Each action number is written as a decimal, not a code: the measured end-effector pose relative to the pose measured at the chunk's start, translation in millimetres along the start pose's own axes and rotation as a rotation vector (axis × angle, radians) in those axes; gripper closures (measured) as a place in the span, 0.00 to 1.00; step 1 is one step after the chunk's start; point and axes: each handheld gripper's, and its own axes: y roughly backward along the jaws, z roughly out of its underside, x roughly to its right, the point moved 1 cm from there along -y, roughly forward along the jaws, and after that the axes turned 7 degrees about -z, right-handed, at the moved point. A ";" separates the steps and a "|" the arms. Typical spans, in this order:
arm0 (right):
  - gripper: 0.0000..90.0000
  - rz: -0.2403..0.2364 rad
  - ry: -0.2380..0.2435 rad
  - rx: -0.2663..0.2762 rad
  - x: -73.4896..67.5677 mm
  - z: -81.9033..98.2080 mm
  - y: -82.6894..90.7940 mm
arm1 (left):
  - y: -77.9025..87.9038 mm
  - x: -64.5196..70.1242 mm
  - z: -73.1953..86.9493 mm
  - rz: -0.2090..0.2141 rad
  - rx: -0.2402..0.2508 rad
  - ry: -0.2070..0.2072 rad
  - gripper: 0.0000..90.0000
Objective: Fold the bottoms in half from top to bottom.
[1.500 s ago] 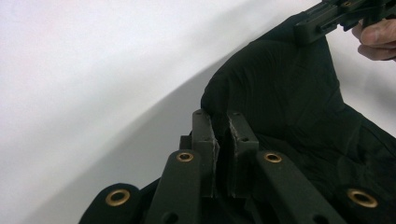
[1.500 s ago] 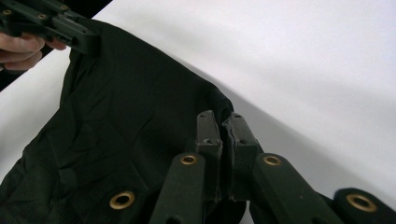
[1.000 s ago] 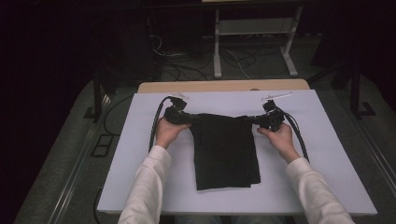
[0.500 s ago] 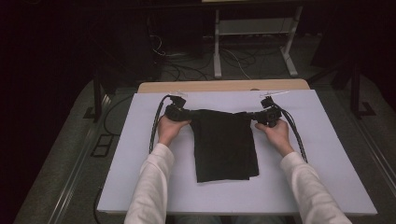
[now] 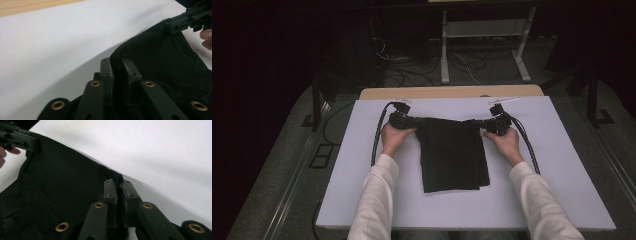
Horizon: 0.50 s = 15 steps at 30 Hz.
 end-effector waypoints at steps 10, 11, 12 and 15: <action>0.53 0.019 0.066 -0.023 -6.1 0.5 3.1 | 8.7 -3.5 9.8 -0.008 0.040 0.054 0.46; 0.49 0.020 0.071 -0.024 -6.9 0.5 3.7 | 9.7 -3.9 10.5 -0.003 0.038 0.054 0.42; 0.44 0.016 0.072 -0.031 -7.4 0.3 4.0 | 11.0 -3.7 11.1 -0.008 0.034 0.049 0.38; 0.34 0.026 0.084 -0.036 -9.5 0.1 6.7 | 16.6 -2.0 12.8 -0.014 0.049 0.041 0.29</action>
